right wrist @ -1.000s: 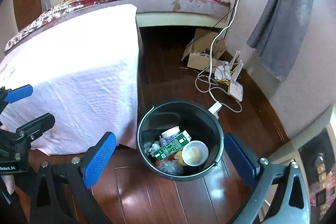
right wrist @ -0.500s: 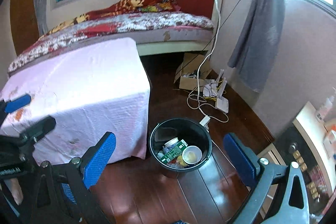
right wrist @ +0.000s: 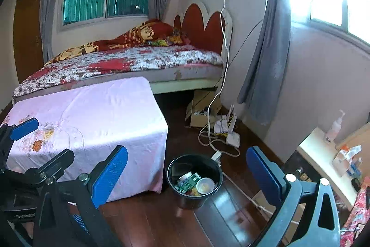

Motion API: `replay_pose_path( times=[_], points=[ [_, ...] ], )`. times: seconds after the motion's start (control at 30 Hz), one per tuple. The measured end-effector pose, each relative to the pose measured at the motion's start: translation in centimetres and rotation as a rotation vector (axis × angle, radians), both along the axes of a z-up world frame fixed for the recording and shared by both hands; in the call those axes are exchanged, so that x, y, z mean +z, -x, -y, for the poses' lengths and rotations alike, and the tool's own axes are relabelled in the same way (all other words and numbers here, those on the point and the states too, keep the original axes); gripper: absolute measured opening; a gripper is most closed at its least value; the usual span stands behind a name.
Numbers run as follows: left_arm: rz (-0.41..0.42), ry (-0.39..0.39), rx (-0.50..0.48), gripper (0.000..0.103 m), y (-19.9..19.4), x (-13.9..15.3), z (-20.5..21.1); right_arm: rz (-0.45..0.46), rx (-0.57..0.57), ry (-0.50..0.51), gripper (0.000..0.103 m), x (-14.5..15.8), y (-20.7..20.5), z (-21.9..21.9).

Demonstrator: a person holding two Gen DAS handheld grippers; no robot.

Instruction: Collect trash

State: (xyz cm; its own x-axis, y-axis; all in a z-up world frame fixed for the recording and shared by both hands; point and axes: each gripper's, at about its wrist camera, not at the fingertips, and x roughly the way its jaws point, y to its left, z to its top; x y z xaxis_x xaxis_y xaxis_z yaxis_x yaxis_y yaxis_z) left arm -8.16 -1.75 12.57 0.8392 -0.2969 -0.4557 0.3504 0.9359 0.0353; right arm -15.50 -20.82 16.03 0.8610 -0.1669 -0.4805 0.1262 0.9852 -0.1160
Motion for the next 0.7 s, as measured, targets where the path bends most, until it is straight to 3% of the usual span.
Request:
replay_pose_path(
  times=[0.2,0.7],
  points=[
    [0.011,-0.001,0.009,0.102,0.0,0.1,-0.2,0.014,0.000,-0.001,0.103,0.8,-0.1,-0.1],
    [-0.004,-0.012,-0.006,0.102,0.5,-0.4,0.9,-0.025,-0.015,-0.017,0.103,-0.9,-0.4,0.7]
  ],
)
